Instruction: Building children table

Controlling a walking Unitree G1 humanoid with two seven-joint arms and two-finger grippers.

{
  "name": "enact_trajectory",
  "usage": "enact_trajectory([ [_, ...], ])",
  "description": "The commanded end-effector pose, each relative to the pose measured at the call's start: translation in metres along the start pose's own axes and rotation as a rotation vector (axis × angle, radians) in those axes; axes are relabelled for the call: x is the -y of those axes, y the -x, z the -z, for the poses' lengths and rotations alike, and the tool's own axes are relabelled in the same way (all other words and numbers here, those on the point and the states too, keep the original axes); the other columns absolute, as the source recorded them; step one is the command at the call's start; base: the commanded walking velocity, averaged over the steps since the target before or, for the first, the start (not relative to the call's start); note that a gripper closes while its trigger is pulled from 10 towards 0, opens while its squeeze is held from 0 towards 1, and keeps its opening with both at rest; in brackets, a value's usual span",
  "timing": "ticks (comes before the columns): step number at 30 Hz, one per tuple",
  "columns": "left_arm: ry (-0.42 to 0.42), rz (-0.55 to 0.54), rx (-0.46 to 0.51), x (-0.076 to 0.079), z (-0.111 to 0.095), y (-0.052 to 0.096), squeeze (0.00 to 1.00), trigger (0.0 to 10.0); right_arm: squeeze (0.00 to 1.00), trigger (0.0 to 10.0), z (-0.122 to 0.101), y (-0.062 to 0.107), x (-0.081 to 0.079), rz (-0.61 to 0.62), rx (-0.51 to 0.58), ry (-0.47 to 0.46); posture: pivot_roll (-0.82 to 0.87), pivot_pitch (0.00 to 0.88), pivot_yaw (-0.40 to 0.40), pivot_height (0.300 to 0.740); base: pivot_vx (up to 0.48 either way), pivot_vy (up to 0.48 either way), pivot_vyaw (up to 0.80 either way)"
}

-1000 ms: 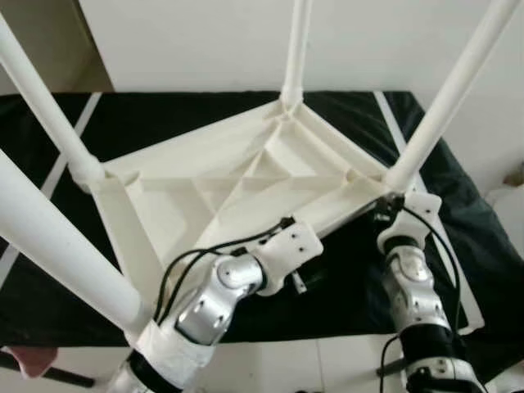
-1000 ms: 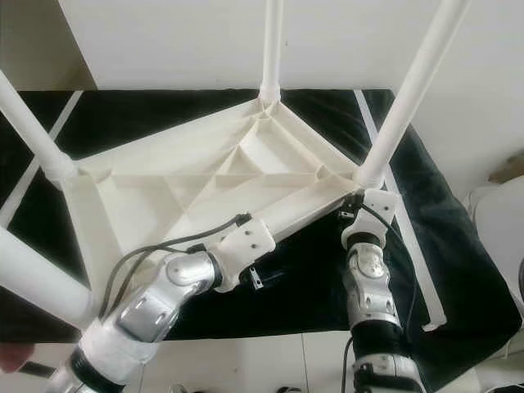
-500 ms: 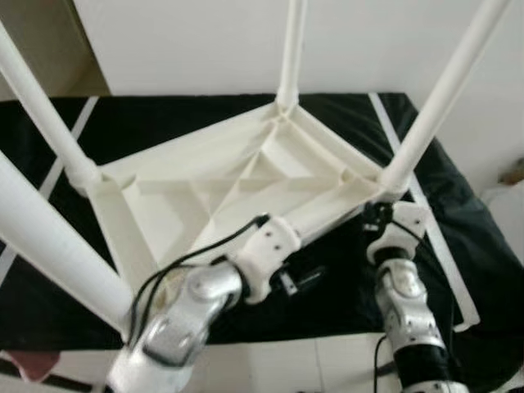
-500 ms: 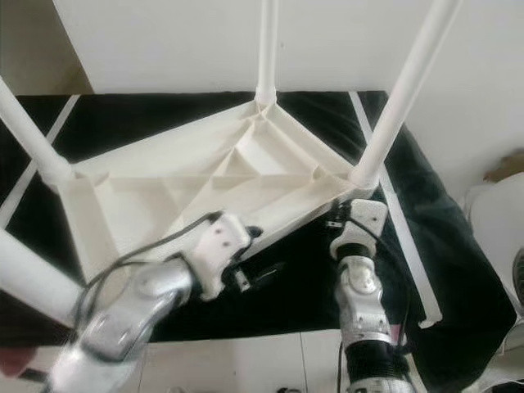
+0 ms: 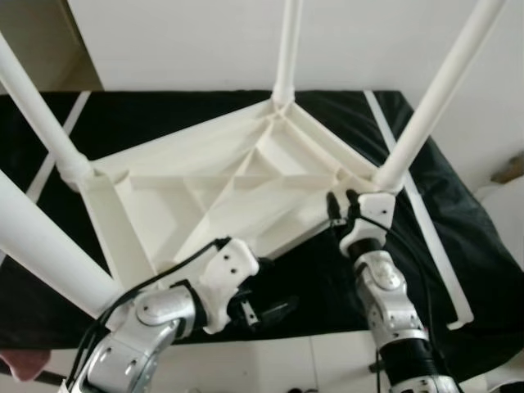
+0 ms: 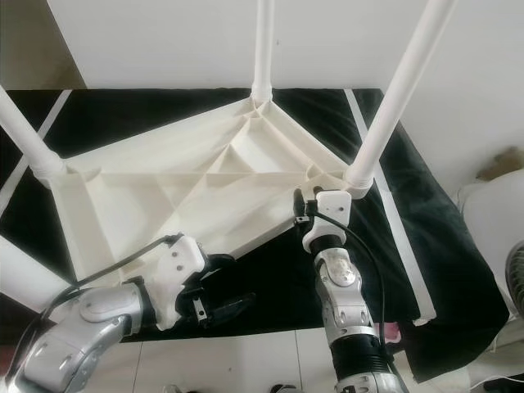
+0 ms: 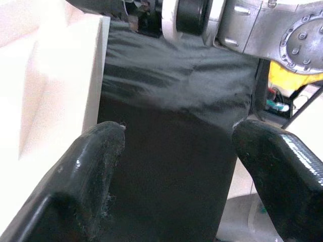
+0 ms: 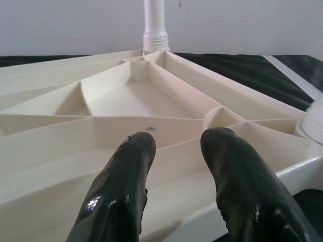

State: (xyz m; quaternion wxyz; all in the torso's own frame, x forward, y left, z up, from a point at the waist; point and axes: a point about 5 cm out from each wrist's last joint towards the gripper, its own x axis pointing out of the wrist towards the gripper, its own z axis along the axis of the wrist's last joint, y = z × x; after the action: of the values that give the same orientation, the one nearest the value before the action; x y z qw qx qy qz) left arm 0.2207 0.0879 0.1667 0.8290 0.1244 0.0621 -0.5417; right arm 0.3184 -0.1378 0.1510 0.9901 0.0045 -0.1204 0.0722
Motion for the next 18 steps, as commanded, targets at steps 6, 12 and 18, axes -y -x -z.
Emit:
enact_trajectory([
  [6, -0.079, 0.006, -0.137, -0.003, 0.024, 0.002, 0.0, 10.0, 0.0, 10.0, 0.017, 0.012, -0.01, -0.012, -0.064, -0.024, -0.07, 0.155, -0.006, 0.74, 0.0, 0.0, 0.0],
  [12, -0.159, -0.086, -0.186, -0.034, 0.037, -0.001, 0.0, 10.0, 0.0, 10.0, 0.012, 0.004, -0.014, -0.005, -0.041, -0.039, -0.07, 0.158, 0.003, 0.74, 0.0, 0.0, 0.0],
  [18, -0.187, -0.189, -0.148, -0.063, 0.029, 0.002, 0.0, 10.0, 0.0, 10.0, 0.01, 0.002, -0.012, 0.003, -0.037, -0.037, -0.08, 0.158, 0.015, 0.74, 0.0, 0.0, 0.0],
])
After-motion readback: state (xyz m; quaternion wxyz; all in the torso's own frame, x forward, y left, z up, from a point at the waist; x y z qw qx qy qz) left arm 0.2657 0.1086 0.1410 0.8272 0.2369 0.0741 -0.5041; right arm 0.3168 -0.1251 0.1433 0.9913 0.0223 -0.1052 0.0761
